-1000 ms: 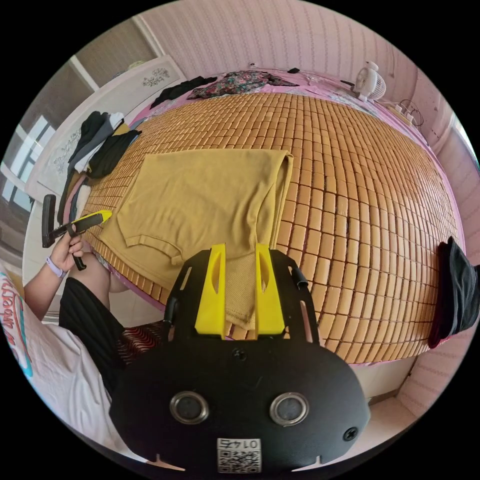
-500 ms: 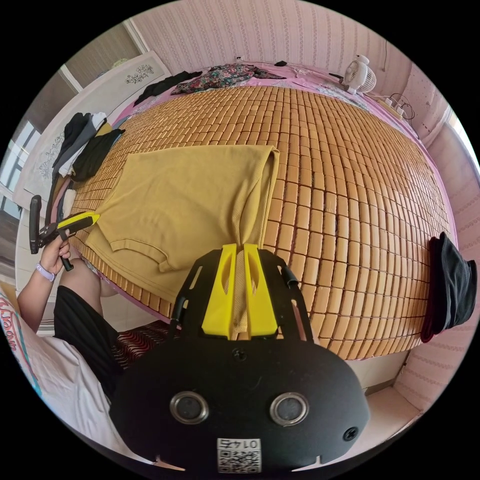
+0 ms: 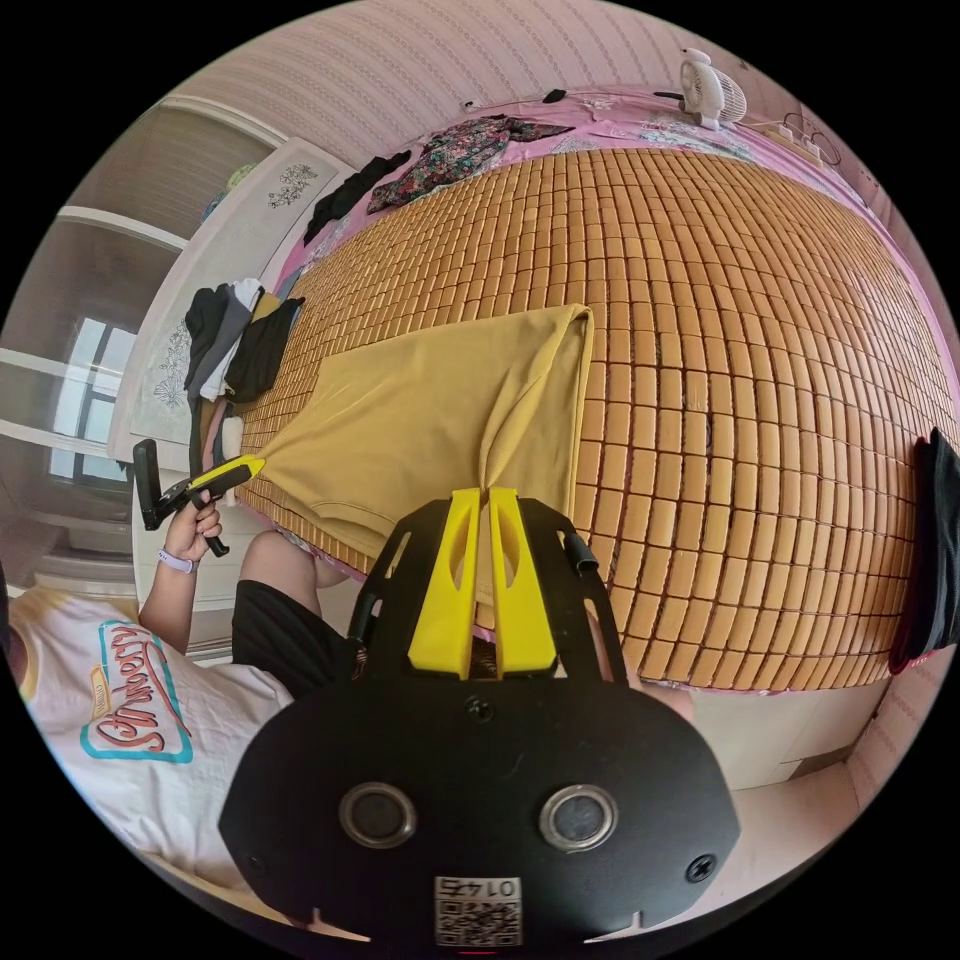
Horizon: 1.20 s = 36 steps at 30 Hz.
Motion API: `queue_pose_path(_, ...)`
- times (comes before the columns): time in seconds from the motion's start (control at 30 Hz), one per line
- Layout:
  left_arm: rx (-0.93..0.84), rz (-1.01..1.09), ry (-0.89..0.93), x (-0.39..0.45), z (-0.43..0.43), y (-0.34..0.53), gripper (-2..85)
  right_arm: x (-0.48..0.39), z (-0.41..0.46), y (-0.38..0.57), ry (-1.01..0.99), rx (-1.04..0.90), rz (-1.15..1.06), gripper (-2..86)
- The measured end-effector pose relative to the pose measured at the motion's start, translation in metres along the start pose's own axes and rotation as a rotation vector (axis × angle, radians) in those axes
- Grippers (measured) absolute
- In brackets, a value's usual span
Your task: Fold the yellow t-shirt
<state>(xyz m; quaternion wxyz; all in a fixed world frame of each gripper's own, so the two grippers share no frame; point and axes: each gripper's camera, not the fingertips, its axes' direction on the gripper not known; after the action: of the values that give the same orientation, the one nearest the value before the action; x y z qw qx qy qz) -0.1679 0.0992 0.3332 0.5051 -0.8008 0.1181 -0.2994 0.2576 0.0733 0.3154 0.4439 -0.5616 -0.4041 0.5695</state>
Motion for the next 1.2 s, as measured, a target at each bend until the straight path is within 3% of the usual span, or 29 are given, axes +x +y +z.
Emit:
queue_pose_path(0.37,-0.172,-0.149,0.074,-0.039,0.063,0.046,-0.4,0.047,0.065,0.024,0.101,-0.185,0.084,2.9)
queue_pose_path(0.5,-0.169,-0.060,-0.092,-0.024,0.044,0.080,-0.7,0.056,0.054,0.038,0.175,-0.172,0.073,1.7)
queue_pose_path(0.6,-0.126,0.112,-0.199,0.013,0.042,0.088,-0.7,0.026,0.059,0.025,0.353,-0.166,-0.087,0.8)
queue_pose_path(0.77,0.023,0.265,0.043,0.085,0.087,0.080,-0.7,-0.063,0.096,-0.052,0.149,-0.072,-0.455,0.0)
queue_pose_path(0.97,0.009,0.423,0.043,0.144,0.150,0.082,-0.7,-0.151,0.169,-0.131,0.330,-0.204,-0.741,-0.5)
queue_pose_path(1.07,-0.082,0.529,0.003,0.150,0.179,0.097,-0.7,-0.153,0.215,-0.138,0.421,-0.333,-0.795,-0.4)
queue_pose_path(1.2,0.027,0.535,0.067,0.137,0.184,0.125,-0.7,-0.152,0.200,-0.164,0.340,-0.448,-0.743,-0.4)
